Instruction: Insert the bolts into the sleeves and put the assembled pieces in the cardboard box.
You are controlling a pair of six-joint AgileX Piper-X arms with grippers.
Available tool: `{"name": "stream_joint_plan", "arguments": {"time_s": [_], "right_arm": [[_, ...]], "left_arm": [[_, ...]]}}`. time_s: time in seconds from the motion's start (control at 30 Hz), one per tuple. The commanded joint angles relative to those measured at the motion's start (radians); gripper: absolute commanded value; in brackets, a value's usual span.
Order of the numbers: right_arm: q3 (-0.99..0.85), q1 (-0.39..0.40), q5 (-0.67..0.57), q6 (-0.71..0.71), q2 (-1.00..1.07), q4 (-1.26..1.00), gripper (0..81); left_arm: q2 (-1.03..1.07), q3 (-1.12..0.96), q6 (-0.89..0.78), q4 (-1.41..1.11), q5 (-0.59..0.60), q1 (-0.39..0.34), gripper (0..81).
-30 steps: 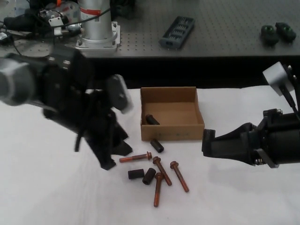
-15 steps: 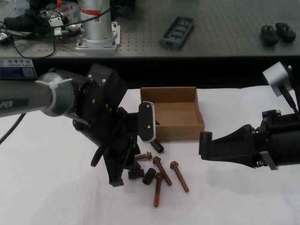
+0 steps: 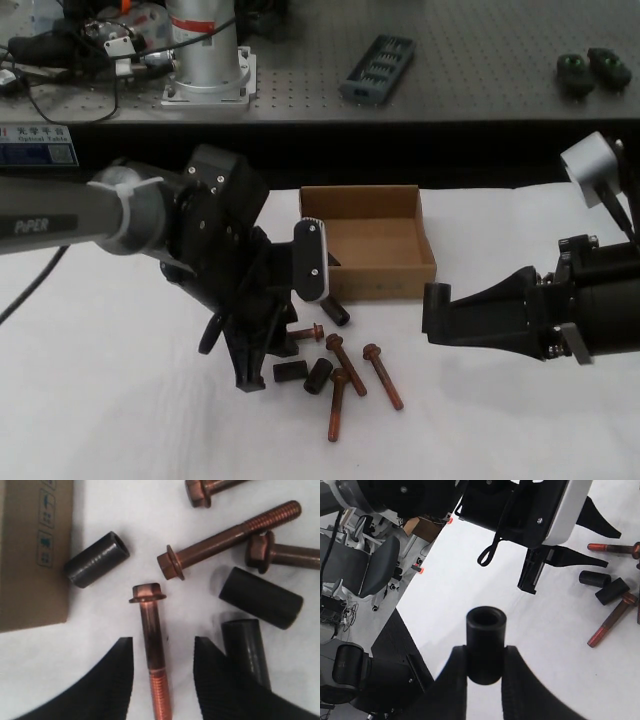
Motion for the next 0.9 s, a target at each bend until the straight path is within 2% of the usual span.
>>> {"name": "stream_joint_plan", "arguments": {"time_s": [0.0,0.37,0.47,0.57,0.73,0.87], "right_arm": [[-0.003,-0.001,-0.022,-0.001,-0.012,-0.001,1.5],[-0.003,-0.001,-0.044,-0.001,-0.012,-0.001,1.5],[-0.003,-0.001,-0.044,-0.001,-0.012,-0.001,1.5],[-0.003,-0.001,-0.044,-0.001,-0.012,-0.001,1.5],[-0.003,-0.001,-0.043,0.001,-0.012,-0.001,1.5],[-0.003,-0.001,-0.069,-0.006,-0.012,-0.001,1.5]], "left_arm": [[0.018,-0.014,0.005,-0.025,-0.003,0.000,29.3],[0.083,-0.018,-0.002,-0.056,-0.005,0.000,29.1],[0.088,-0.019,-0.001,-0.071,-0.005,0.000,20.8],[0.088,-0.019,-0.001,-0.071,-0.011,0.000,0.1],[0.085,-0.019,-0.011,-0.041,-0.129,-0.003,0.6],[0.034,-0.019,-0.147,-0.006,-0.126,-0.003,0.6]]}}
